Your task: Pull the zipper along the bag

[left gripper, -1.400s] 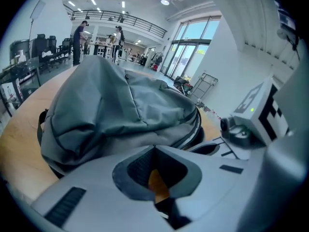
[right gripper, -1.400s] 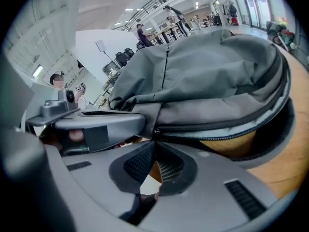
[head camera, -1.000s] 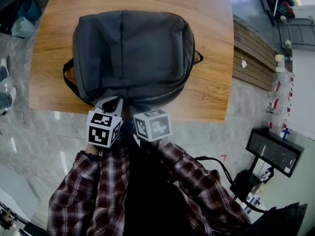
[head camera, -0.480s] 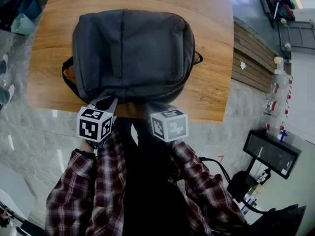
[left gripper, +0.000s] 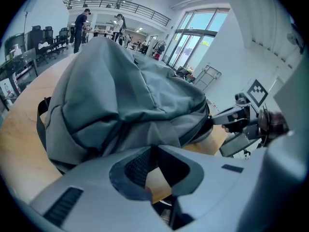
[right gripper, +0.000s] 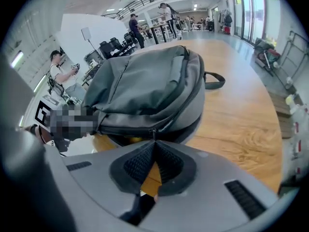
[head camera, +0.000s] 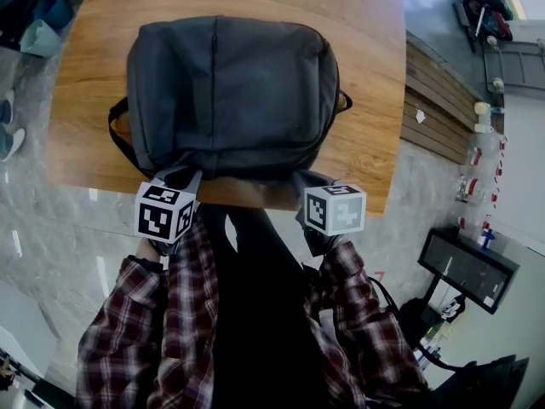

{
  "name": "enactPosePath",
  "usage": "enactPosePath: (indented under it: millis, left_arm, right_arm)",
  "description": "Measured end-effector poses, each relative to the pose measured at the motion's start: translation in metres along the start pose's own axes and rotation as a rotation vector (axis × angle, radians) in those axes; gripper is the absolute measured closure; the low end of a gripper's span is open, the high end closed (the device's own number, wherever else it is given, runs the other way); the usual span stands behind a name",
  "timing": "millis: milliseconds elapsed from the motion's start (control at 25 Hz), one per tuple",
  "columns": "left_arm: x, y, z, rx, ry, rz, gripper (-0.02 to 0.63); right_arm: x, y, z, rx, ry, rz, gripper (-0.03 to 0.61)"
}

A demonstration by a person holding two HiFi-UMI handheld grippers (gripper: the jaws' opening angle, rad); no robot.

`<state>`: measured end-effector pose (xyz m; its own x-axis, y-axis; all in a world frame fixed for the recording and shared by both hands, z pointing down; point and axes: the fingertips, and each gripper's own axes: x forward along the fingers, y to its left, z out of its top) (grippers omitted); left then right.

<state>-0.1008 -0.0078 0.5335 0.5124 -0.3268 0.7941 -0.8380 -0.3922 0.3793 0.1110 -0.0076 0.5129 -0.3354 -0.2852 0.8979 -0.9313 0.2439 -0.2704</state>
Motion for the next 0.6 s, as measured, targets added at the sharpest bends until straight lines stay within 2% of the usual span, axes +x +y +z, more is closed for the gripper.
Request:
enactPosePath:
  millis: [160, 280, 360, 440, 520, 600]
  left_arm:
    - [0.006, -0.001, 0.000, 0.018, 0.013, 0.010, 0.572]
    - [-0.002, -0.002, 0.002, 0.009, 0.034, 0.015, 0.572]
    - [-0.016, -0.010, 0.011, -0.023, 0.035, -0.025, 0.572]
    - [-0.030, -0.034, 0.026, -0.044, 0.010, -0.118, 0.572]
    - [-0.031, -0.063, 0.037, -0.018, -0.002, -0.173, 0.572]
    - [-0.018, -0.081, 0.035, 0.035, 0.021, -0.158, 0.572]
  right_arm:
    - [0.003, -0.013, 0.005, -0.060, -0.002, -0.003, 0.571]
    - [0.001, 0.000, 0.002, -0.102, 0.005, 0.070, 0.571]
    - [0.000, 0.016, -0.004, -0.105, 0.016, 0.133, 0.571]
    - [0.002, 0.037, -0.013, -0.095, 0.025, 0.190, 0.571]
    - [0.007, 0.062, -0.023, -0.077, 0.023, 0.242, 0.571]
    - [0.013, 0.088, -0.029, -0.052, 0.008, 0.287, 0.571]
